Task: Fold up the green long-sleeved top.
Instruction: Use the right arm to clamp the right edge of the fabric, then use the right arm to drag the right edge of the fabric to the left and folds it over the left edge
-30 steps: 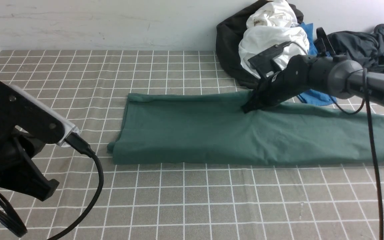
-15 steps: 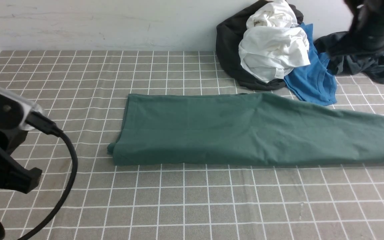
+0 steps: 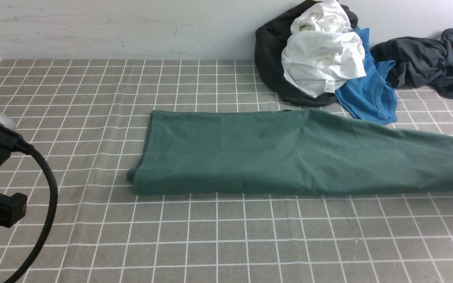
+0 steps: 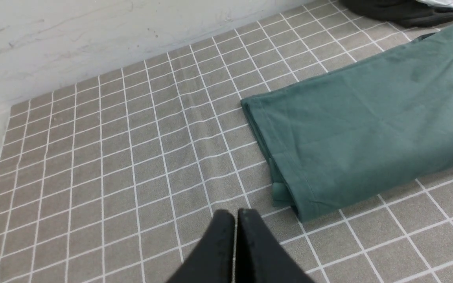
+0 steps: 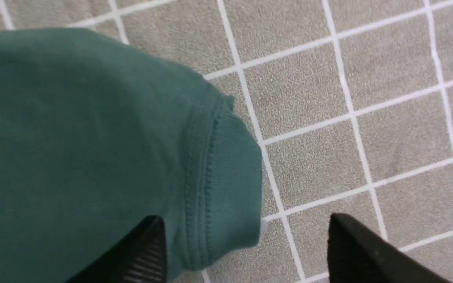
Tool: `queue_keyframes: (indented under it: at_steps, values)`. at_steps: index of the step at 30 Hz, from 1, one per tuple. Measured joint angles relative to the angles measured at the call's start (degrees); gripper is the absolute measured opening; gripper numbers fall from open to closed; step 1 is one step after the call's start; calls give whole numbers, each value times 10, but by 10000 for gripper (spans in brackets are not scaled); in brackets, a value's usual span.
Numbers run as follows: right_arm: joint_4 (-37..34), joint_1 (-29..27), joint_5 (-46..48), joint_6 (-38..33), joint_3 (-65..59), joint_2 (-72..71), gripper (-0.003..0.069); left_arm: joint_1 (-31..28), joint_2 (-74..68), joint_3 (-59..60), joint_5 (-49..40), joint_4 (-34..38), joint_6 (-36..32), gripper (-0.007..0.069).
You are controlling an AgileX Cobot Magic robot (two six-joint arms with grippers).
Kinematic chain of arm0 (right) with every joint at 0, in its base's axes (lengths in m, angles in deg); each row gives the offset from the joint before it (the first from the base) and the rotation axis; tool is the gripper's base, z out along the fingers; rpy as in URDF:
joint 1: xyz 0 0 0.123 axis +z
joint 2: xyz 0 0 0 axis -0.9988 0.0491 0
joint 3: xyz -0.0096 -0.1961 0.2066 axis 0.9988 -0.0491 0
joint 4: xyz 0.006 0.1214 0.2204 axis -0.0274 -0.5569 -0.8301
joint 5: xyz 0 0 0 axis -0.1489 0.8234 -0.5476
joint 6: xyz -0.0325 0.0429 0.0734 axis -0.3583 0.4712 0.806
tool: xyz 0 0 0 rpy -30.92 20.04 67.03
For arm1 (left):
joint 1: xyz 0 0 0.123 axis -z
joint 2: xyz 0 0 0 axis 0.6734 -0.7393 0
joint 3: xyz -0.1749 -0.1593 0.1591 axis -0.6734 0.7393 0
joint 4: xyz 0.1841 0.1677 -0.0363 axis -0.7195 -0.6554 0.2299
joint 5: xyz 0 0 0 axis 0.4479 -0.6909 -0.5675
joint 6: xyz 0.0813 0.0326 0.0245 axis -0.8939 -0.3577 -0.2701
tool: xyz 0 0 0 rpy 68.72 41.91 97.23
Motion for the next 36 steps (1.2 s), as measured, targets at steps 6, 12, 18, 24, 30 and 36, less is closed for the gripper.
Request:
queue_keyframes:
  at_steps: [6,12,18,24,30,36]
  values:
    - [-34,8,-13,-7,-6,55,505,0,0,0,0,-1,-2,-8]
    - [-32,22,-11,-15,8,58,125,0,0,0,0,-2,-11,-8]
    - [52,31,41,-5,68,20,12,0,0,0,-2,-2,-10,-8]
    - [58,78,75,-2,129,-51,12,0,0,0,-2,-1,-5,-8]
    - [-17,276,71,7,139,-88,11,0,0,0,0,1,-5,-8]
    - [-69,457,-99,12,139,-42,11,0,0,0,0,1,-4,-8]
